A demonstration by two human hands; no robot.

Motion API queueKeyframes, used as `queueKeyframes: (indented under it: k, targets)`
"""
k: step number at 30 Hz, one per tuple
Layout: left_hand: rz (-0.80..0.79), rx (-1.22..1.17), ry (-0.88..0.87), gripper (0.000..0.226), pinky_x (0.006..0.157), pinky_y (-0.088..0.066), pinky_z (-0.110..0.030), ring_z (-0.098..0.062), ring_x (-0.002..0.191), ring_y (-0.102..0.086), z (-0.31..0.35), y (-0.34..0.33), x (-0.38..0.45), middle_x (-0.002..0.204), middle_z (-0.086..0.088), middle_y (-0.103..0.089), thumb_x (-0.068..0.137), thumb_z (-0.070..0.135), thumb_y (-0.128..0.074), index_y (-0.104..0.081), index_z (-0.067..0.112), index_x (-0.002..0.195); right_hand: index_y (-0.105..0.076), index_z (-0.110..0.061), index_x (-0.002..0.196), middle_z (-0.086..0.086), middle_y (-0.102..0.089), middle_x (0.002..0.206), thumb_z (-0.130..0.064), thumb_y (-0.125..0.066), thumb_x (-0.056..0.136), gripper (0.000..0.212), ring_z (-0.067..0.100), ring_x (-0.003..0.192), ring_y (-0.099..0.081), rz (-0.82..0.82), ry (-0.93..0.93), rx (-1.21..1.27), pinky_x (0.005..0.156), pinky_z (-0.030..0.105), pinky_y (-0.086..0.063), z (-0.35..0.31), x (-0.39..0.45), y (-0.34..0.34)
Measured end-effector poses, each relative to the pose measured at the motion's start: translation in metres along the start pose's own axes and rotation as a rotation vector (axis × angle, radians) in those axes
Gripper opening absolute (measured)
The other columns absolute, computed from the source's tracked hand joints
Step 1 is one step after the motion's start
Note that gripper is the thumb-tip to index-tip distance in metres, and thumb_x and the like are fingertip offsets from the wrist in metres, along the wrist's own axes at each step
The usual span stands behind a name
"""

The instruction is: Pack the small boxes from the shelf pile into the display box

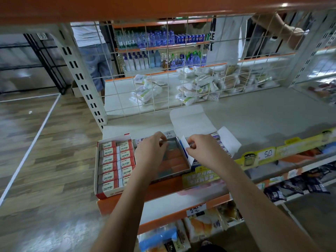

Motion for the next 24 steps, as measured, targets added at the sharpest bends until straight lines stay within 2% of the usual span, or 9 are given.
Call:
queueKeyframes:
  k: [4,8,10,14,18,21,24]
  targets:
    - [0.008,-0.033,0.020,0.019,0.060,-0.044,-0.020,-0.010,0.081,-0.059,-0.001,0.001,0.001,0.102,0.001,-0.069,0.091,0.031,-0.058,-0.061,0.022,0.107,-0.062,-0.009,0.105,0.008,-0.067,0.093,-0.018,-0.052,0.091,0.019,0.020,0.081,-0.061,0.004,0.001,0.010,0.066,0.026,-0.043,0.000,0.000,-0.003]
    - [0.001,0.057,-0.002,0.018,0.067,-0.051,-0.027,-0.016,0.086,-0.062,0.004,-0.001,0.000,0.100,0.000,-0.069,0.092,0.031,-0.056,-0.062,0.022,0.106,-0.062,-0.007,0.106,0.009,-0.068,0.094,-0.018,-0.053,0.092,0.020,0.021,0.084,-0.063,0.012,-0.001,0.024,0.070,0.028,-0.046,0.001,-0.002,-0.003]
    - [0.017,0.102,-0.022,0.017,0.065,-0.051,-0.027,-0.016,0.083,-0.062,0.006,0.000,-0.001,0.097,0.001,-0.069,0.093,0.031,-0.054,-0.062,0.022,0.105,-0.062,-0.007,0.106,0.009,-0.068,0.095,-0.018,-0.054,0.092,0.020,0.022,0.085,-0.063,0.014,-0.003,0.031,0.071,0.029,-0.047,0.003,-0.002,-0.003]
    - [0.033,0.221,-0.060,0.019,0.062,-0.040,-0.026,-0.018,0.086,-0.059,0.009,-0.001,-0.002,0.098,0.000,-0.068,0.094,0.031,-0.052,-0.064,0.023,0.107,-0.061,-0.009,0.103,0.007,-0.068,0.091,-0.018,-0.054,0.092,0.017,0.020,0.081,-0.063,0.032,0.005,0.028,0.063,0.025,-0.042,0.004,-0.002,-0.005]
    - [0.004,0.259,-0.065,0.025,0.071,-0.043,-0.028,-0.019,0.101,-0.055,0.009,-0.004,-0.003,0.108,0.000,-0.066,0.096,0.031,-0.049,-0.064,0.023,0.114,-0.062,-0.010,0.103,0.006,-0.068,0.089,-0.018,-0.054,0.091,0.016,0.019,0.079,-0.062,0.047,0.009,0.030,0.060,0.023,-0.039,0.005,-0.002,-0.007]
    - [-0.021,0.321,-0.082,0.028,0.072,-0.040,-0.027,-0.018,0.106,-0.050,0.011,-0.007,-0.004,0.111,0.000,-0.063,0.098,0.030,-0.045,-0.061,0.022,0.119,-0.061,-0.010,0.104,0.006,-0.068,0.090,-0.019,-0.054,0.092,0.017,0.019,0.080,-0.062,0.050,0.005,0.022,0.066,0.025,-0.045,0.006,-0.001,-0.007]
    - [-0.040,0.380,-0.106,0.029,0.078,-0.045,-0.029,-0.019,0.109,-0.048,0.015,-0.009,-0.005,0.114,-0.001,-0.061,0.099,0.029,-0.044,-0.058,0.019,0.121,-0.060,-0.011,0.108,0.005,-0.068,0.095,-0.020,-0.053,0.093,0.019,0.019,0.084,-0.063,0.049,0.003,0.017,0.070,0.026,-0.047,0.006,-0.001,-0.009]
Point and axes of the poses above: each hand's wrist, its own x-axis towards the middle knuckle, its own y-axis out of the back of the hand, z = x × y, the point moved 5 cm from there along x, towards the middle knuckle
